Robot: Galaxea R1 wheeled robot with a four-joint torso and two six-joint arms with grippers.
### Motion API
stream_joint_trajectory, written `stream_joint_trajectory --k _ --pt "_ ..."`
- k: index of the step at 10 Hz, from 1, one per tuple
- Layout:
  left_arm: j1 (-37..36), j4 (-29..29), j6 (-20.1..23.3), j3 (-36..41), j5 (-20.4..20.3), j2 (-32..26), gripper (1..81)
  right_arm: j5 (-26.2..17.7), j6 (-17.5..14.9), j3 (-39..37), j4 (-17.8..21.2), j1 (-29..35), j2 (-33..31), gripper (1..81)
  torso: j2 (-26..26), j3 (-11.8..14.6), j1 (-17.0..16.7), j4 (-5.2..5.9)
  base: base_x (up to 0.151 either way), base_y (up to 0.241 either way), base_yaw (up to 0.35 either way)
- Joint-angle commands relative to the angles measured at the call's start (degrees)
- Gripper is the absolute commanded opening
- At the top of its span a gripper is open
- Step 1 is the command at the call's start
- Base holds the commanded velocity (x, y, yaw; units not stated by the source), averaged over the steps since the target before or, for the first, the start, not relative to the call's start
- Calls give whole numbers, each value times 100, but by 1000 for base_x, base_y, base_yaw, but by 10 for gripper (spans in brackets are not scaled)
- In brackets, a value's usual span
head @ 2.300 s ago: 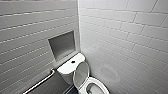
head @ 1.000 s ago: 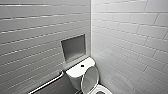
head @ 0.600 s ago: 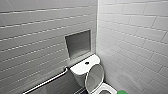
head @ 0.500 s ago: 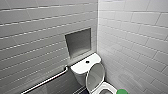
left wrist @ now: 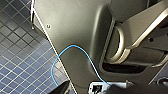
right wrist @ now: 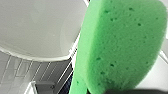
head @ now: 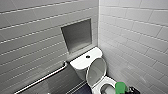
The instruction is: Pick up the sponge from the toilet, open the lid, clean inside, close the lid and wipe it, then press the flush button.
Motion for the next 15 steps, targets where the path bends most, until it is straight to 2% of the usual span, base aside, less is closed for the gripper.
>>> stream_joint_trajectory --k 1,2,4,5,8,14,15 --pt "17 -75 19 9 468 -41 811 -172 82 -35 81 833 -21 10 5 -478 -2 0 0 0 0" --pt "70 -75 19 9 468 -32 811 -224 82 -97 90 912 50 10 -5 -685 5 0 0 0 0" --pt "158 -76 19 0 468 -40 811 -339 82 -307 99 983 217 10 -5 -548 11 0 0 0 0" --pt "166 -84 19 0 468 -32 811 -339 82 -396 108 1044 287 10 -575 -592 382 0 0 0 0" --pt "158 -75 19 0 459 3 811 -593 90 -448 108 1387 401 10 -794 -666 518 2 0 0 0" --pt "167 -75 19 -9 459 21 811 -699 82 -791 72 1466 946 10 -2075 -673 1313 2 0 0 0" --pt "166 -75 19 0 459 21 811 -708 82 -791 64 1519 946 10 -2293 -948 1451 2 0 0 0"
